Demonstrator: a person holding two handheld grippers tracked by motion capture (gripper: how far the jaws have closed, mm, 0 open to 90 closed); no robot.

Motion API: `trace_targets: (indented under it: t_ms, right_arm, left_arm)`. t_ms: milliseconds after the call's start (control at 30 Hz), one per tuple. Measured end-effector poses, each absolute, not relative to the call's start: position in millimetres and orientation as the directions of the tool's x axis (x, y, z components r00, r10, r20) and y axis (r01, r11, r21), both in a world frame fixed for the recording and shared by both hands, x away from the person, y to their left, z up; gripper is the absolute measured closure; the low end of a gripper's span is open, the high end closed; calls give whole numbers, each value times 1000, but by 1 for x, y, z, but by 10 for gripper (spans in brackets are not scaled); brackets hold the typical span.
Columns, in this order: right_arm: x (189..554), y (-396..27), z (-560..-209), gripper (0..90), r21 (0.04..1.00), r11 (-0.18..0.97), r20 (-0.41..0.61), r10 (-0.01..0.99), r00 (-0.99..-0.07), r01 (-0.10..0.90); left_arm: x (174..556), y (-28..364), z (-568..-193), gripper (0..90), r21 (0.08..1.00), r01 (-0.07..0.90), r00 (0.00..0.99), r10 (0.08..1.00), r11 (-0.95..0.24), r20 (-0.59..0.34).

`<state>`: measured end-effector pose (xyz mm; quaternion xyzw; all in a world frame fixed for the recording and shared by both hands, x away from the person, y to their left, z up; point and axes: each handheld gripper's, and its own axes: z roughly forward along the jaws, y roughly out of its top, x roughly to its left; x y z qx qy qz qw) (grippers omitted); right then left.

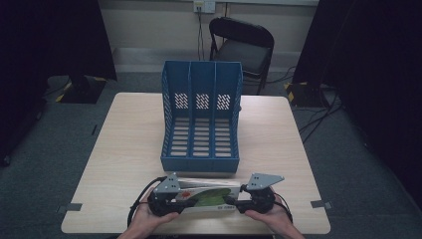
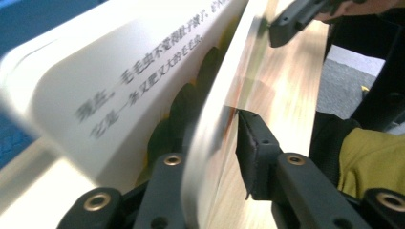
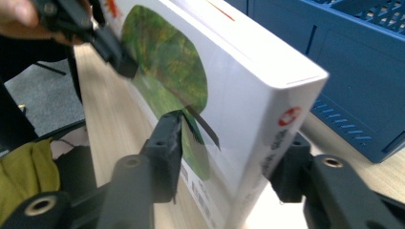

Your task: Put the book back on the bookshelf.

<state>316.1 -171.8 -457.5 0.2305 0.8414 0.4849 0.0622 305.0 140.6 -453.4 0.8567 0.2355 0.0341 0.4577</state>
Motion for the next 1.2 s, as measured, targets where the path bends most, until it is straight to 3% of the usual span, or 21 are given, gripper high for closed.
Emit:
trace_targets:
  t_ms: [433,567,733,933,1200]
  right_arm:
    - [313,-175,-457,678,840,430,150,403,-903,331]
    - [314,-175,-458,688,838,424,167,399,-902,343]
    - [309,-174,-458,700,840,434,166,368,-915,327]
    - [305,-167,-462,650,837,445,166,350,-922,319]
    - [309,-153,-467,661,829,467,157,332,-930,307]
  left_arm:
    - [298,179,-442,541,820,443,797,578,-361,-176]
    - [304,183,-446,525,818,461,783,592,-344,-192]
    - [307,174,-452,534,793,454,798,582,-407,-158]
    - [309,168,-456,575,778,457,798,586,-431,-144]
    - [309,169,-456,589,773,460,801,580,-437,-149]
